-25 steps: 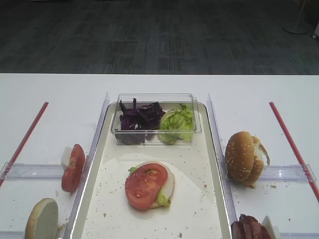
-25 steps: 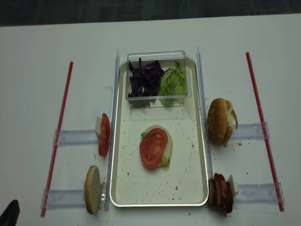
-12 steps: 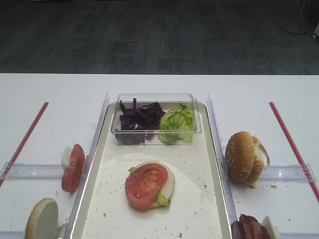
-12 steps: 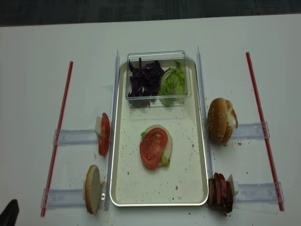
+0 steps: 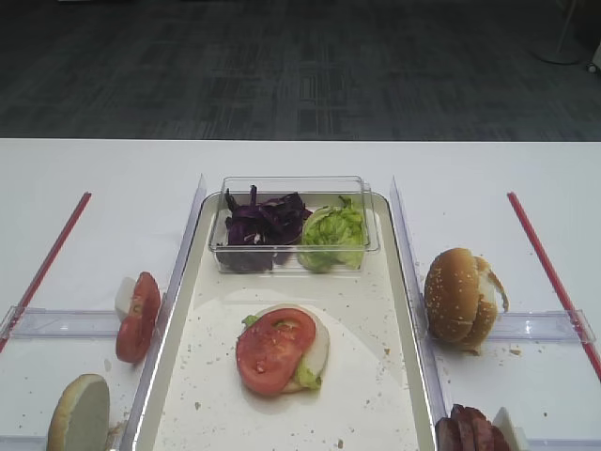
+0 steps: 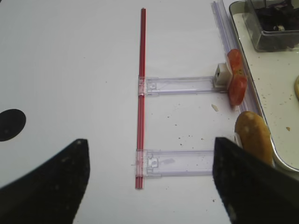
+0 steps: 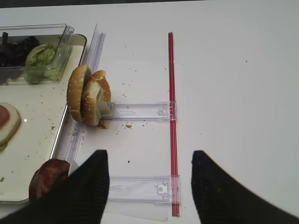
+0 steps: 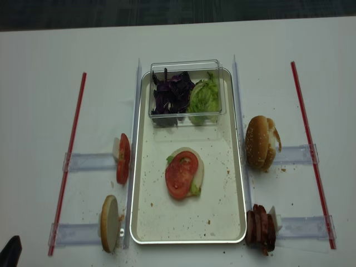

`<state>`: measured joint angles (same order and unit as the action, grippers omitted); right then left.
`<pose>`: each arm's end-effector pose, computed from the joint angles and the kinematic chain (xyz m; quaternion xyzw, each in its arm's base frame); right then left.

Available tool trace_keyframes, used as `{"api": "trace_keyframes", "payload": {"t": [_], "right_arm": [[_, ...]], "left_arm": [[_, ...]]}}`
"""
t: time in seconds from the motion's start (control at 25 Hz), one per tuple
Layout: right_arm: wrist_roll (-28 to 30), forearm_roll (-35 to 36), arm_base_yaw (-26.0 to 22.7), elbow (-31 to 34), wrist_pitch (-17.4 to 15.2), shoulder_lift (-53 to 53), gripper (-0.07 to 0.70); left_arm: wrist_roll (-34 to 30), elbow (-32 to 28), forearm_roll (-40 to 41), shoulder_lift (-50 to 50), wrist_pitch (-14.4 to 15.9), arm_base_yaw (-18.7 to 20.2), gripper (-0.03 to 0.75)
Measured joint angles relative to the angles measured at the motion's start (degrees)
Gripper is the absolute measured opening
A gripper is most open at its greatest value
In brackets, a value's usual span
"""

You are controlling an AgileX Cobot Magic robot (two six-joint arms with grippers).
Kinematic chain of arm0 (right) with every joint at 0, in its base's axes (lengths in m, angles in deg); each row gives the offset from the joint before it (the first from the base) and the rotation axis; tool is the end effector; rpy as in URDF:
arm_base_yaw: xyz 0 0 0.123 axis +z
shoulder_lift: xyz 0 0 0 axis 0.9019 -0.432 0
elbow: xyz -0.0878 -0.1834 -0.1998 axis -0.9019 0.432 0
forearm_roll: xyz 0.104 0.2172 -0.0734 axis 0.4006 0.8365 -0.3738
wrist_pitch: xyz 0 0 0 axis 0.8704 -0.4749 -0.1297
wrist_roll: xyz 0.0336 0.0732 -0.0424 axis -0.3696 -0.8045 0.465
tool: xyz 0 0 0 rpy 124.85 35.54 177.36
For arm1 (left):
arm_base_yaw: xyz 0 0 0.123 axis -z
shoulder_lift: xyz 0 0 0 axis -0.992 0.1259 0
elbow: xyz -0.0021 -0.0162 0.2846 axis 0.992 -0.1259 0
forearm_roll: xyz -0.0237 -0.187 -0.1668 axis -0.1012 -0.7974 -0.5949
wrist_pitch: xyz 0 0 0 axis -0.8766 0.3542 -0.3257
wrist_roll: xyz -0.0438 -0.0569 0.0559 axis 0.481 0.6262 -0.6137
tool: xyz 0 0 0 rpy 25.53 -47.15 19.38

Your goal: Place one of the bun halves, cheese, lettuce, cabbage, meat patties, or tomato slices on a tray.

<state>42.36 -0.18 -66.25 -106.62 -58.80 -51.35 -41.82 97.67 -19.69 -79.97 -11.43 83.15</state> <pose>-0.0078 0.0115 0.2664 -0.0046 0.8696 0.0527 0.4909 -0.0125 0.0063 0.2648 -0.0343 0.8812 0.0172 0.4712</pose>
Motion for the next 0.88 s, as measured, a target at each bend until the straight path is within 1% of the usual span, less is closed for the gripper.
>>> {"api": "trace_keyframes", "payload": {"t": [0.88], "right_arm": [[0.0,0.0,0.0,0.0,0.0,0.0,0.427]], "left_arm": [[0.0,0.0,0.0,0.0,0.0,0.0,0.502]]}}
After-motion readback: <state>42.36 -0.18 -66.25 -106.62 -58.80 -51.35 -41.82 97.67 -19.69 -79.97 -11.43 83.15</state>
